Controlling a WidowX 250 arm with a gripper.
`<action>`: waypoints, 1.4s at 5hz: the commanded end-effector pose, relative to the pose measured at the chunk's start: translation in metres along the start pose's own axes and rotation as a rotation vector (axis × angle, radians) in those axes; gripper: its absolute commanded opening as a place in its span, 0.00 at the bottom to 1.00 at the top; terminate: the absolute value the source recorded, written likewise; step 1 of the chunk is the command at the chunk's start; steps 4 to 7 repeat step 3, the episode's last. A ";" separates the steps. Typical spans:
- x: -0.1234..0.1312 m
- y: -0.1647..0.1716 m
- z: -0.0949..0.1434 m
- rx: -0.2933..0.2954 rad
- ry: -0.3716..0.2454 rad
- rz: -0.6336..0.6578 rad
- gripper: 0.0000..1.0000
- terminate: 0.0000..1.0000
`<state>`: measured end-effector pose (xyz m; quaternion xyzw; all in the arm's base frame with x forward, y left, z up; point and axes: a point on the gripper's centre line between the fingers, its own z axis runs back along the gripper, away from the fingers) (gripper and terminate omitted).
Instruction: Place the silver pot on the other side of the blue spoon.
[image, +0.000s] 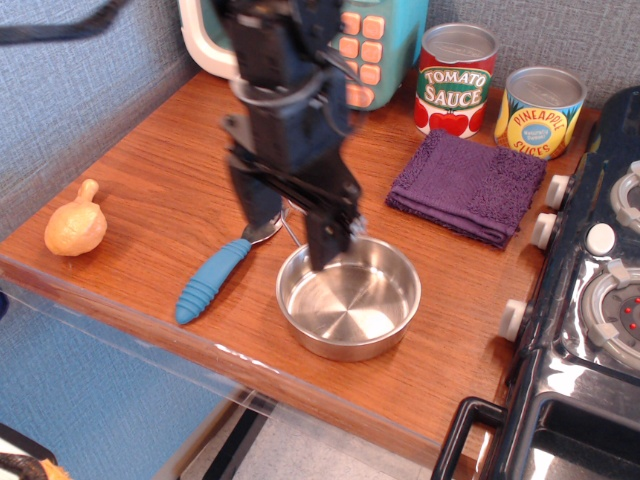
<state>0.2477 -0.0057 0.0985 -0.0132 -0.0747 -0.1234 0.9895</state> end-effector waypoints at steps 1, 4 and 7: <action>-0.011 0.018 0.004 0.004 0.003 0.054 1.00 0.00; -0.011 0.018 0.004 0.004 0.003 0.054 1.00 1.00; -0.011 0.018 0.004 0.004 0.003 0.054 1.00 1.00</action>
